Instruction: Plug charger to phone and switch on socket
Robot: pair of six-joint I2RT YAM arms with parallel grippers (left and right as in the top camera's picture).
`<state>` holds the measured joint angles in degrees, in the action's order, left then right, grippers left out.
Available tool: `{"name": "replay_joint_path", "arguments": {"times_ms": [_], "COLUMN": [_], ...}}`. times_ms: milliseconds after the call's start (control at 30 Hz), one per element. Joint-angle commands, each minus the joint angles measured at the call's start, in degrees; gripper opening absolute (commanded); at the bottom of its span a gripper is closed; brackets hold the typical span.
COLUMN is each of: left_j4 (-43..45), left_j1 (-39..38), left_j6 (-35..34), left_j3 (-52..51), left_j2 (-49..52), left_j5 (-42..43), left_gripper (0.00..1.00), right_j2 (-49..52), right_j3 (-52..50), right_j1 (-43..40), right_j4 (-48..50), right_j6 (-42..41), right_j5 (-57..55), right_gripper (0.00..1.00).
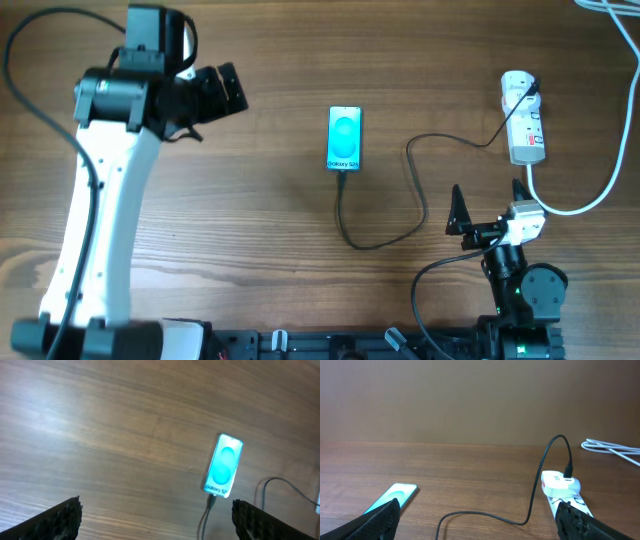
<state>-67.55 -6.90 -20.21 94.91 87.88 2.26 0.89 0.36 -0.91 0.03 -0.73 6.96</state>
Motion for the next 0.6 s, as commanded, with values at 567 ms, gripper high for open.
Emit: {"name": "replay_joint_path", "arguments": {"times_ms": [567], "left_j4": [24.52], "left_j1": [0.33], "left_j6": [6.49], "left_j3": [-46.99], "left_j2": [-38.12], "left_j5": [-2.67], "left_gripper": [1.0], "right_j2": [-0.68], "right_j3": [-0.07], "right_j1": [0.42], "right_j4": [0.17], "right_j6": [0.57], "right_j5": [-0.96], "right_gripper": [1.0]}}
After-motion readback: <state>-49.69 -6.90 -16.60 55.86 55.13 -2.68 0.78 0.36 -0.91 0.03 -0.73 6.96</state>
